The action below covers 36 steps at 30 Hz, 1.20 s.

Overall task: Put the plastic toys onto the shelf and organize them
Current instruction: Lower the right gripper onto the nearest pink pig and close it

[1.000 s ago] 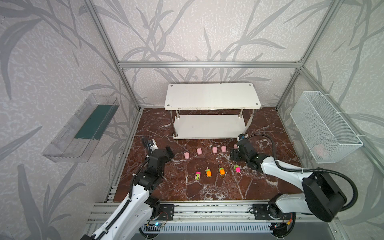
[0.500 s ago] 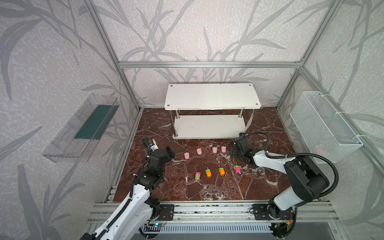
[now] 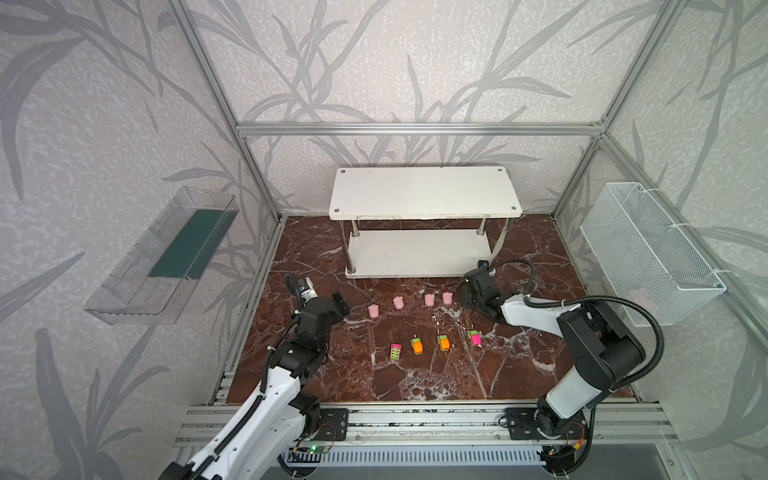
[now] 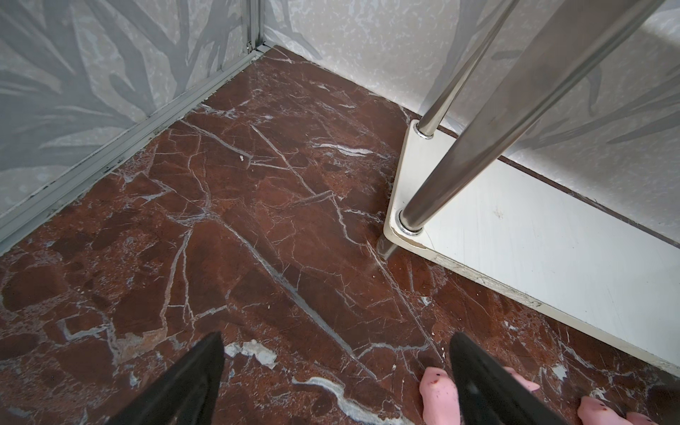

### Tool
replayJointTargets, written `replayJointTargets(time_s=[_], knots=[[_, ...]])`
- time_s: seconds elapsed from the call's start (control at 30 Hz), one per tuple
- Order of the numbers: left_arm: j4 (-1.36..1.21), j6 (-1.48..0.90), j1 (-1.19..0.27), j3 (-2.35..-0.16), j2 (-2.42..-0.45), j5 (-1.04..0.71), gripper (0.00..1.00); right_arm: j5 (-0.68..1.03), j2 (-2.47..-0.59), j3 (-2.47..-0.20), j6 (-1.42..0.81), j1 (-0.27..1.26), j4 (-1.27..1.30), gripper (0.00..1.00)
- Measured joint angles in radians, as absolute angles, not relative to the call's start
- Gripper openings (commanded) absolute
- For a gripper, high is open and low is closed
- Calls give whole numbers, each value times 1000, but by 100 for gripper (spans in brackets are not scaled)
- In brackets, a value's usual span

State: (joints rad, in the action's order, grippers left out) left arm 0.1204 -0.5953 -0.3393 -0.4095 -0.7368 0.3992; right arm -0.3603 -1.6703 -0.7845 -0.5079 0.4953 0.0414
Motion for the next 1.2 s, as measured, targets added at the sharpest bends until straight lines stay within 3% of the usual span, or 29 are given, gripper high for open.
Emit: replayJointTargets(time_s=[0.3,0.6,1.0,1.2], knots=[[118,-595,-339,-407,-738,400,94,-366,-1715,-809,-509,495,46,56],[118,-595,-339,-401,-738,402,94,-376,-1744,-817,-522,494,41,55],[118,-595,-339,-401,-736,403,94,-396,-1787,-852,-535,491,56,37],[117,-595,-339,-397,-736,408,94,-406,-1790,-854,-544,491,55,33]])
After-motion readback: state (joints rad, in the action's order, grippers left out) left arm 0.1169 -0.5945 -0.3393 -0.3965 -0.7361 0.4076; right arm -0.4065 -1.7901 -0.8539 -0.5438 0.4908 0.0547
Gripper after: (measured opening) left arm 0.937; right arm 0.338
